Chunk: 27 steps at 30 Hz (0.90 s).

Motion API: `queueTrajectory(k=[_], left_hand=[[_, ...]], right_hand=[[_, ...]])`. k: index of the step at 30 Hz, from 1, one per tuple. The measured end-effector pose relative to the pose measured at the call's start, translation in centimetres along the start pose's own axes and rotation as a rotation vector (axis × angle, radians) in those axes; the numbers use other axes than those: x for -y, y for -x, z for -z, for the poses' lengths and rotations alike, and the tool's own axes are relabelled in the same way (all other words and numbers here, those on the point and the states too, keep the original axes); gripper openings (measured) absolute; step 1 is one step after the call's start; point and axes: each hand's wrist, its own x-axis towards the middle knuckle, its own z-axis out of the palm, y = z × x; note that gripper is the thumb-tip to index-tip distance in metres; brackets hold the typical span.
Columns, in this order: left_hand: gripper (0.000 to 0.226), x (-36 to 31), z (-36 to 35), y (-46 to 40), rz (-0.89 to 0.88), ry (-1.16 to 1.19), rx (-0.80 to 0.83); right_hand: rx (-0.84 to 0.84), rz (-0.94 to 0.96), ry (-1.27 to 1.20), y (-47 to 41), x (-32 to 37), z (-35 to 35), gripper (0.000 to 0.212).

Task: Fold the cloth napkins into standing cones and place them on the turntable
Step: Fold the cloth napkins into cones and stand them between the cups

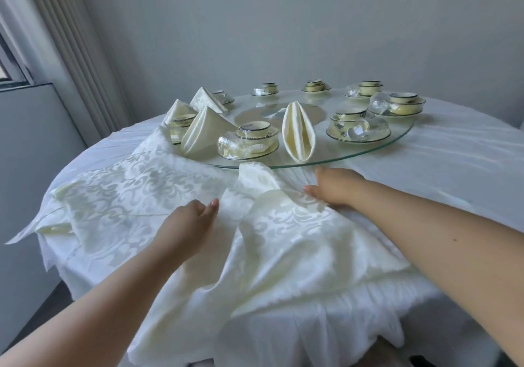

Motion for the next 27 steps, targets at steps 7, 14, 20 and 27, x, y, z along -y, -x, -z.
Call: queueTrajectory(k=[7,14,20,27], left_hand=[[0.047,-1.7,-2.4,-0.8,-0.061,-0.230,-0.084],[0.044,-5.8,-3.9,-1.5,-0.239,-0.178,-0.016],[0.031,-6.1,-0.1,2.7,-0.424,0.096,-0.070],[0.049,-3.5,-0.7,7.1,-0.526,-0.079,0.357]], right_hand=[[0.078,-0.113,0.025,2.7,-4.6,1.5,0.055],[0.045,-0.467,0.218,4.8,-9.4,5.2,0.053],[-0.123,-0.027,-0.527,5.5,-9.6,4.2,0.056],[0.096,0.117,-0.551,4.5,-9.7,1.8,0.019]])
